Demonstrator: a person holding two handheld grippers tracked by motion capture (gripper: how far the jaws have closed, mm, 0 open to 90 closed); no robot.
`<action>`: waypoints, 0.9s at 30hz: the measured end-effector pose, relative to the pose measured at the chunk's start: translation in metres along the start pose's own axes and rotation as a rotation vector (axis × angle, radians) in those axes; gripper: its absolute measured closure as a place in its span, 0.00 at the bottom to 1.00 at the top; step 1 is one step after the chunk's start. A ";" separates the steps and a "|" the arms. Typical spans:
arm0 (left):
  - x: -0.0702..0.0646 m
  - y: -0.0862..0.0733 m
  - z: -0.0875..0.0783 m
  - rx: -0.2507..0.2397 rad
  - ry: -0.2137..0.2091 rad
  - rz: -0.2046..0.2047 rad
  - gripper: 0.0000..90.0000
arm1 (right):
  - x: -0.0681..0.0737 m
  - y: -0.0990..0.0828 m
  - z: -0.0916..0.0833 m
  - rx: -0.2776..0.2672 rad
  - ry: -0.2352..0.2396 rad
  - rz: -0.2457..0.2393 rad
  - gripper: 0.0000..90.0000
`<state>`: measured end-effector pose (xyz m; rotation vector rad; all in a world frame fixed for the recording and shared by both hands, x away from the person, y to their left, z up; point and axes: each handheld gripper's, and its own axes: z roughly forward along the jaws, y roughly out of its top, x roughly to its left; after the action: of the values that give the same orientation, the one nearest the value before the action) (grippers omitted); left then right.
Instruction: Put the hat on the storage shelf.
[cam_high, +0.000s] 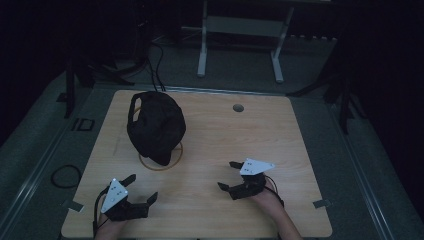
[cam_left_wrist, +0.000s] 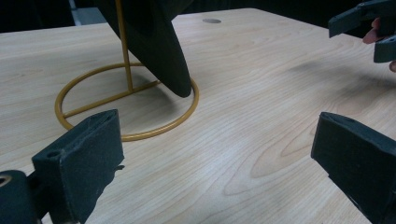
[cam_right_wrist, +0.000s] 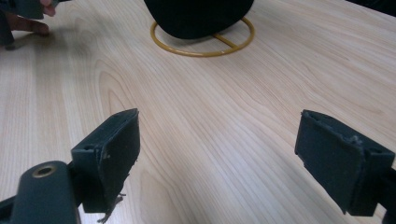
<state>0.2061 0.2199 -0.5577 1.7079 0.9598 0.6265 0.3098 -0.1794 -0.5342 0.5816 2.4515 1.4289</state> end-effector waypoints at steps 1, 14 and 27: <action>0.000 0.000 0.000 0.000 0.000 0.000 0.03 | -0.001 -0.002 -0.002 -0.003 -0.004 0.004 0.16; 0.000 0.001 -0.001 -0.006 0.004 -0.006 0.03 | -0.005 -0.029 -0.031 0.004 -0.061 0.055 0.15; 0.000 0.000 0.000 0.001 0.007 0.000 0.03 | -0.016 -0.045 -0.049 0.016 -0.126 0.073 0.15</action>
<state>0.2059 0.2200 -0.5572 1.7080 0.9652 0.6325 0.2946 -0.2444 -0.5493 0.7480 2.3685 1.3565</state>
